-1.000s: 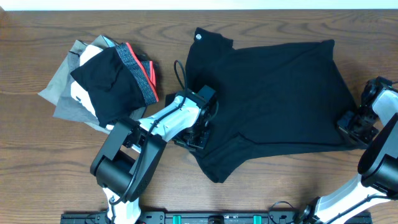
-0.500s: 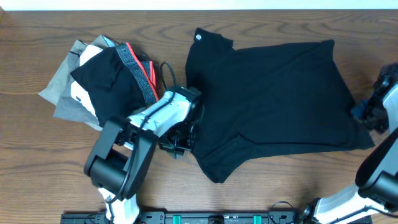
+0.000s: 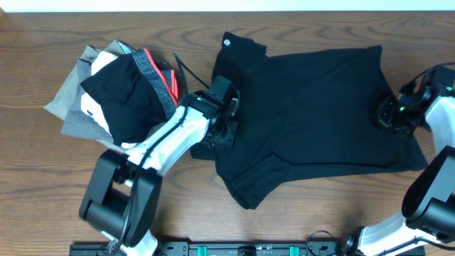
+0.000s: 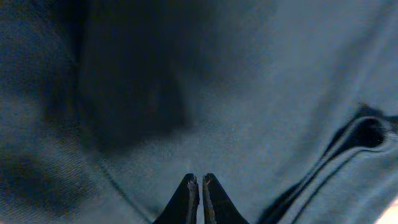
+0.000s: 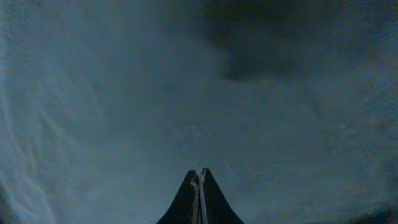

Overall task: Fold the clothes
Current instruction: 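Drag the shirt's left side up-left with the left gripper to straighten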

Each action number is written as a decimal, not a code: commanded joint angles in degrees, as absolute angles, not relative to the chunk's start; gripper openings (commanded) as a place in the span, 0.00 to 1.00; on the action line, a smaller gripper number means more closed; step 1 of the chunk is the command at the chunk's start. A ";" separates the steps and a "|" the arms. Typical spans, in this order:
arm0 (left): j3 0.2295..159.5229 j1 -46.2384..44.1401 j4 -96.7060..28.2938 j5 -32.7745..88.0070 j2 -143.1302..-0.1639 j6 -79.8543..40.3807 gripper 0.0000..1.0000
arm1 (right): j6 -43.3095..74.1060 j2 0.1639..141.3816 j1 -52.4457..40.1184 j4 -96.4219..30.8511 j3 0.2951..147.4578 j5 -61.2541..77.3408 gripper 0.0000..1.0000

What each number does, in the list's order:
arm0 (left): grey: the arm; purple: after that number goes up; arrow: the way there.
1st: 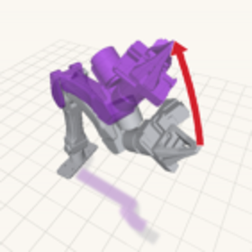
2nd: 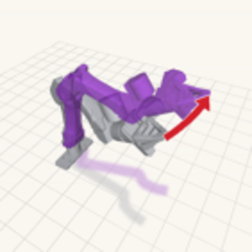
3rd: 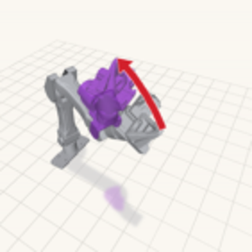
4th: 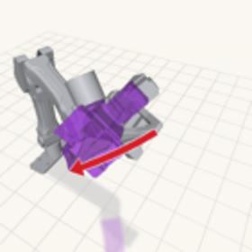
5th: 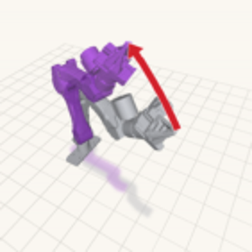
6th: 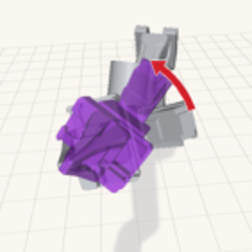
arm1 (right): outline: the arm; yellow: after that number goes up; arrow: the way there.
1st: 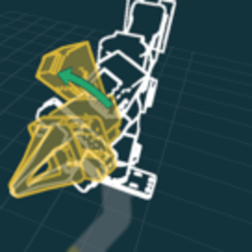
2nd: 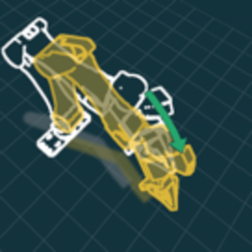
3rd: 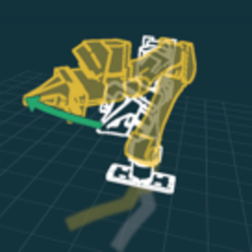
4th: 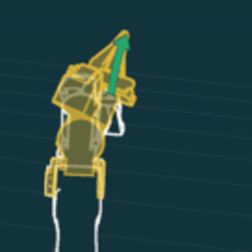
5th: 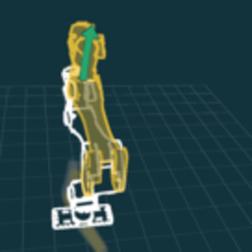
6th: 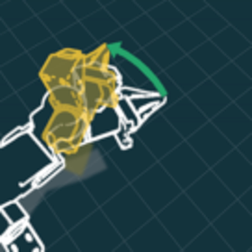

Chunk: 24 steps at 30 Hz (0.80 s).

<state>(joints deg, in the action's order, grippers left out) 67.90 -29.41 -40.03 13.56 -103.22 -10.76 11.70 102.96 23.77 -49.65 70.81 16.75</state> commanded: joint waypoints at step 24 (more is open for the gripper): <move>67.09 -22.55 -58.78 -5.23 -112.29 -13.80 0.06 | 14.70 102.87 22.13 -35.27 68.45 18.39 0.01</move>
